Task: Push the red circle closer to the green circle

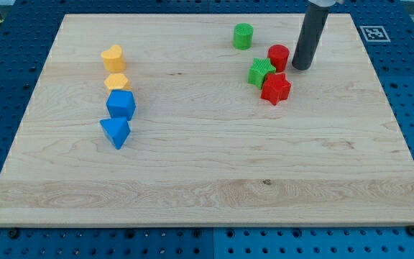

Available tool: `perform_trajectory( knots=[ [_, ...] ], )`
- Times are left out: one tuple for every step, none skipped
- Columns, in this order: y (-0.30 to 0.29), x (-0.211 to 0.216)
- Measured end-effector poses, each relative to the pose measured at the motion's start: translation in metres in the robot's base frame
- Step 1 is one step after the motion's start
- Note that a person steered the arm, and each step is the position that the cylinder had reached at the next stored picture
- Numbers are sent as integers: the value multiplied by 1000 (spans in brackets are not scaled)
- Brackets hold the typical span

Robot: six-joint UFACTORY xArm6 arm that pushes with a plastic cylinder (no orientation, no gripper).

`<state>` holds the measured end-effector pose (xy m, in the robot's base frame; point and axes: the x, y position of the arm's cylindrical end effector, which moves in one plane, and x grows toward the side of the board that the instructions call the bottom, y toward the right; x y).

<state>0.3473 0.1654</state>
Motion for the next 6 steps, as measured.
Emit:
perform_trajectory(
  knots=[
    [0, 7],
    [0, 6],
    [-13, 5],
    [-31, -2],
    [-43, -7],
    [-52, -7]
  ],
)
